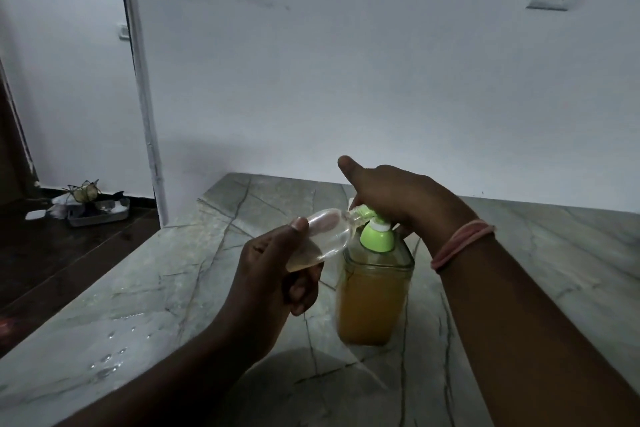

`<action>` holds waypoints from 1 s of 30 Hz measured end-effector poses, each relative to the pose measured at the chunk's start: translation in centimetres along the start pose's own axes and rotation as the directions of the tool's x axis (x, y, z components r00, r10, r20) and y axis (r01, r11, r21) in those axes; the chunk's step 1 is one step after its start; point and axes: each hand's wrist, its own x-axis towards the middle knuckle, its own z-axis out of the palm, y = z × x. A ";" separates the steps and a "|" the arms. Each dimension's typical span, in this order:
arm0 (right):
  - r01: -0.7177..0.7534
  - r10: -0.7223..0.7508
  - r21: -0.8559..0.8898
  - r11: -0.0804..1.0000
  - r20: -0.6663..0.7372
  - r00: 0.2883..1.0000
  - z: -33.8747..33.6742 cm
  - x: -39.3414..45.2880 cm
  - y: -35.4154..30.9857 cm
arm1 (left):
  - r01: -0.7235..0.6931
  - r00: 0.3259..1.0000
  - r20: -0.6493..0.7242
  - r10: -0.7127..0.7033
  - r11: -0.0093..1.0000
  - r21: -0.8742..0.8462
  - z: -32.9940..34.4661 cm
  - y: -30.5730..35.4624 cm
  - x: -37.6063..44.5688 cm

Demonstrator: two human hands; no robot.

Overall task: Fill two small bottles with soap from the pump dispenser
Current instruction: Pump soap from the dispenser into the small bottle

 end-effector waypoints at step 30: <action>-0.109 0.112 0.038 0.993 -0.106 0.988 0.4 0.2 -0.1 | -0.021 0.999 0.033 0.022 0.999 -0.025 -0.4 -0.8 0.3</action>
